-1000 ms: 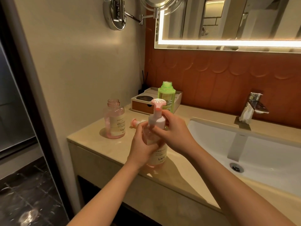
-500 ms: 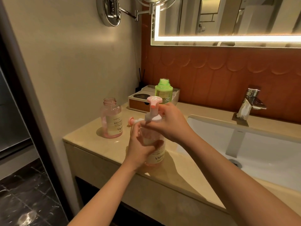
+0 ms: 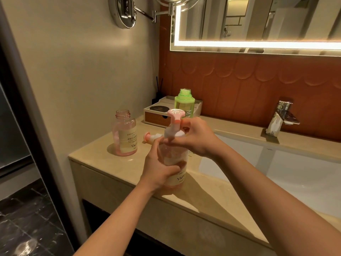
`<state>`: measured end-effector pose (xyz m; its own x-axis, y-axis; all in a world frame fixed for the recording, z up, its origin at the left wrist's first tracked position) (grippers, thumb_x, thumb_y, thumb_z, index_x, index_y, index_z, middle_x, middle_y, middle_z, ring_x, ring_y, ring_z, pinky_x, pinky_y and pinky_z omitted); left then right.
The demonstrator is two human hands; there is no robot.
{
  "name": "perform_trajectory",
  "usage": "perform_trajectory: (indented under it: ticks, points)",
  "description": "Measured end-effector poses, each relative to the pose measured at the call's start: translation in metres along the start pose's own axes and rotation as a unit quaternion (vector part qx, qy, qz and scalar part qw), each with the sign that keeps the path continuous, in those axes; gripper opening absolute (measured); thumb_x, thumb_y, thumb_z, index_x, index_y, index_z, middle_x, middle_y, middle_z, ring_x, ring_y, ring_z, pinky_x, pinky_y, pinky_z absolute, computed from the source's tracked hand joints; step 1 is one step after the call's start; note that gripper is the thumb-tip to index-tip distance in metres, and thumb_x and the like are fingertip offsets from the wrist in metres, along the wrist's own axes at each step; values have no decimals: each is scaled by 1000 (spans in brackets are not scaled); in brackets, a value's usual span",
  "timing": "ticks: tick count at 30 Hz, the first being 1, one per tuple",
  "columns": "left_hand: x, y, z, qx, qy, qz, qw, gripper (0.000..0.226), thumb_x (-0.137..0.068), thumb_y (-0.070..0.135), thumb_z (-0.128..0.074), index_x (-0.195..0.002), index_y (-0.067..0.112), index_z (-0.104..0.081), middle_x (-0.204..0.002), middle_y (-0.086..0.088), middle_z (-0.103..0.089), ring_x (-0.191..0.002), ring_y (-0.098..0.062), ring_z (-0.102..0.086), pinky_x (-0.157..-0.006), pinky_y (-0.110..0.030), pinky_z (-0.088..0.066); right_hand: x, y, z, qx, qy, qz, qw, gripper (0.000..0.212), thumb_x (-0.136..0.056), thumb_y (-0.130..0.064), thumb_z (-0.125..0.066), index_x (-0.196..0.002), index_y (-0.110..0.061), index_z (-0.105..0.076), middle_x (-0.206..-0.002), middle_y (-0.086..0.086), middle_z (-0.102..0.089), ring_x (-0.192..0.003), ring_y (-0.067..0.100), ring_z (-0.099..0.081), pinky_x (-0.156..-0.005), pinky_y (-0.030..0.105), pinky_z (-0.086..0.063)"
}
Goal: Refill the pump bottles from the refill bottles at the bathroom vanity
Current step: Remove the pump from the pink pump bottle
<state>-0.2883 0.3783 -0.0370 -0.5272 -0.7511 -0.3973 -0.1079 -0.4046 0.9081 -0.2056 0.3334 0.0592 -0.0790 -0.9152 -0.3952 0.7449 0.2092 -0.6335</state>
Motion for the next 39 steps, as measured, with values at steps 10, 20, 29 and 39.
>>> perform_trajectory:
  ticks: [10, 20, 29, 39]
  points:
    - [-2, -3, 2, 15, -5, 9, 1000, 63, -52, 22, -76, -105, 40, -47, -98, 22, -63, -94, 12, -58, -72, -8, -46, -8, 8, -2, -53, -52, 3, 997, 28, -73, -26, -76, -98, -18, -68, -97, -2, -67, -91, 9, -62, -75, 20, -53]
    - [-11, -16, 0, 39, -53, 9, 998, 74, -49, 35, -79, -117, 22, -52, -111, 0, -66, -107, -16, -62, -88, -31, -52, -5, 28, -14, -238, -191, -31, 952, 37, -80, -15, -67, -113, -30, -58, -116, -8, -62, -108, 7, -60, -87, 20, -51]
    - [-12, -19, -1, 44, -43, -11, 998, 78, -46, 29, -77, -119, 21, -48, -111, -4, -63, -109, -16, -60, -87, -27, -49, 6, 16, -3, -78, 63, -29, 995, 68, -65, -46, -76, -123, -29, -45, -111, -13, -50, -96, 1, -49, -73, 11, -42]
    - [-12, -18, -3, 51, -57, -13, 997, 85, -52, 33, -81, -127, 32, -43, -120, 6, -62, -115, -9, -57, -91, -23, -49, 14, 15, -2, -127, -98, -42, 986, 68, -74, -29, -76, -126, -34, -32, -127, -11, -46, -115, 5, -47, -95, 22, -44]
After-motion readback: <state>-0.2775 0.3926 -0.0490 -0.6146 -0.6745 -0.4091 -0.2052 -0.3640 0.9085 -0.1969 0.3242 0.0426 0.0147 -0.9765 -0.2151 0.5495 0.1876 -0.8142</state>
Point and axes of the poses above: each hand's wrist, its own x-axis away from the middle knuckle, its own z-axis out of the back of the hand, y = z × x, the point moved 7 cm from there along -x, towards the middle knuckle
